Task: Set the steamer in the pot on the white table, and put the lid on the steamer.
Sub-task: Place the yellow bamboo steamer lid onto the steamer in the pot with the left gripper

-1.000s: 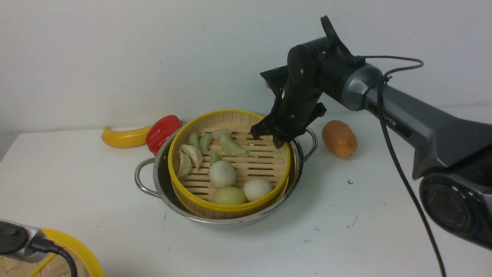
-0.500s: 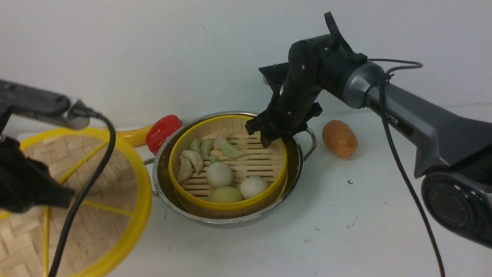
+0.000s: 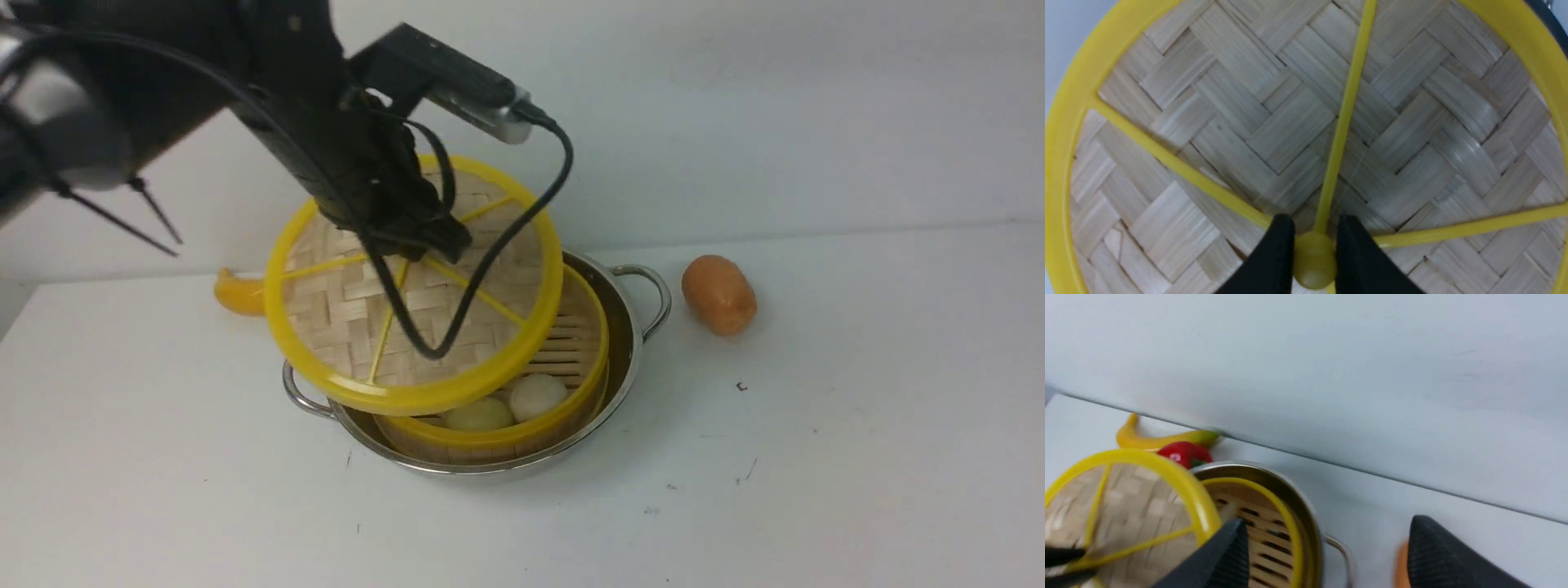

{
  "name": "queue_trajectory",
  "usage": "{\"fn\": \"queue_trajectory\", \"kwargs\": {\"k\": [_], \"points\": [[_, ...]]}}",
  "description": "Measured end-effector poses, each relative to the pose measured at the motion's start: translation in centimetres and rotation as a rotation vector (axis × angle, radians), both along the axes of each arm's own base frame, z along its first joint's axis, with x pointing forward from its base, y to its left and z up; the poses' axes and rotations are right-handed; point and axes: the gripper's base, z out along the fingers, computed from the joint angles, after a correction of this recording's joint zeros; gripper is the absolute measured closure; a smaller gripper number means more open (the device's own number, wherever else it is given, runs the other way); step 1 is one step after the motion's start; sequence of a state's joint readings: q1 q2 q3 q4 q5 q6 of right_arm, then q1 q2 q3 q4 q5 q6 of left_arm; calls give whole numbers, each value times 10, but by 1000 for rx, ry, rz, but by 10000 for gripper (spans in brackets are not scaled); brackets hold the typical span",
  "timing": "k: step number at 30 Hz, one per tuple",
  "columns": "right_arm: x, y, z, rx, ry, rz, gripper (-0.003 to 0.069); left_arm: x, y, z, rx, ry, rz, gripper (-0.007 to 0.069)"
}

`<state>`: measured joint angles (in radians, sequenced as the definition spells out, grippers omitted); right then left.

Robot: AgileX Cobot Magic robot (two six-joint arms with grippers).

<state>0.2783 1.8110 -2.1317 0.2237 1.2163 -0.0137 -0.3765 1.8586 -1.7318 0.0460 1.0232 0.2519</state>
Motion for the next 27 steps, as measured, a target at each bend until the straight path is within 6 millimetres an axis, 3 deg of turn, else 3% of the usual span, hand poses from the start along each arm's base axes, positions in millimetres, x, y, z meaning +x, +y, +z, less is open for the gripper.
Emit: {"fn": "queue_trajectory", "kwargs": {"k": [1, 6, 14, 20, 27], "points": [[-5, -4, 3, -17, -7, -3, 167, 5, -3, -6, 4, 9, -2, 510], [-82, -35, 23, -102, -40, -17, 200, 21, -10, -32, 16, 58, -16, 510], [-179, -63, 59, -80, -194, -32, 250, 28, -17, -49, -8, 77, -45, 510], [-207, -73, 72, -81, -269, -49, 260, 33, -19, -52, -19, 46, -49, 510], [-203, -72, 70, -84, -258, -48, 261, 33, -20, -54, -37, 51, -47, 510]]}}
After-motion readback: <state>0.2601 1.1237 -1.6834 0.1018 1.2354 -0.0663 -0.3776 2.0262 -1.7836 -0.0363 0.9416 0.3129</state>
